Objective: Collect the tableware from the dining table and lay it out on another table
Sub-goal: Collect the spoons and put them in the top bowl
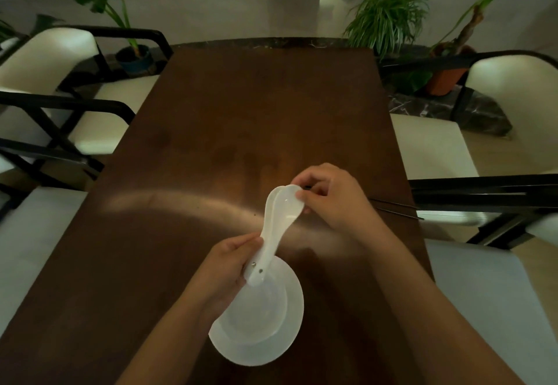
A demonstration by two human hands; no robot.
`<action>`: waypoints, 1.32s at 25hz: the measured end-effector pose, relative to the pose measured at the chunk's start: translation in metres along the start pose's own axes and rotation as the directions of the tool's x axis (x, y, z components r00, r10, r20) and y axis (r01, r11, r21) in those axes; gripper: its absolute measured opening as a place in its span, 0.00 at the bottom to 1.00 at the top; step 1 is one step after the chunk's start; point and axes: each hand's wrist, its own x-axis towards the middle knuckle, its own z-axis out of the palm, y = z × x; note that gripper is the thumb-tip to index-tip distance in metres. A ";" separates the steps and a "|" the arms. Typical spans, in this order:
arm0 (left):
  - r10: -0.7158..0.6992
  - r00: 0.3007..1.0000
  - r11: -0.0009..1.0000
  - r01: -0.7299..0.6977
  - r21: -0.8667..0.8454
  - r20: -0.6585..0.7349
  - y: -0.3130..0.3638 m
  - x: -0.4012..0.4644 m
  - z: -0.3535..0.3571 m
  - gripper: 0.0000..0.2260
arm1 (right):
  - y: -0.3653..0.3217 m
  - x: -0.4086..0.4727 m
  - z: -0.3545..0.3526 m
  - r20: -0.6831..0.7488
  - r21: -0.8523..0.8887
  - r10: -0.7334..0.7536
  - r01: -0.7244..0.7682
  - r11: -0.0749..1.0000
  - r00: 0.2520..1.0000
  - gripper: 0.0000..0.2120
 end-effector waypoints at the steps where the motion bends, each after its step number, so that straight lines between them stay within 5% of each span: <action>1: -0.001 1.000 0.999 0.002 -0.043 0.019 0.001 -0.005 0.004 0.08 | -0.002 -0.004 0.001 -0.018 -0.034 0.003 -0.004 0.999 1.000 0.09; 9: -0.050 0.995 0.973 0.068 -0.221 0.084 0.003 -0.038 0.019 0.09 | 0.000 -0.028 0.006 -0.155 -0.158 -0.018 -0.007 0.987 0.988 0.06; 18: -0.194 0.975 0.888 0.222 -0.402 0.110 -0.016 -0.052 0.019 0.09 | 0.024 -0.037 0.038 -0.079 -0.154 0.134 -0.145 0.977 0.988 0.10; 24: -0.131 0.987 0.991 0.129 -0.021 -0.096 -0.038 -0.052 -0.030 0.08 | 0.036 -0.054 0.086 -0.115 -0.072 0.283 -0.292 0.954 0.952 0.10; 29: -0.111 0.966 0.994 0.102 -0.048 -0.234 -0.050 -0.047 -0.075 0.07 | 0.032 -0.078 0.122 -0.045 -0.054 0.366 -0.368 0.928 0.930 0.07; 33: -0.074 0.967 0.997 0.072 -0.018 -0.242 -0.049 -0.038 -0.084 0.06 | 0.030 -0.089 0.137 -0.005 -0.287 0.338 -0.325 0.901 0.941 0.06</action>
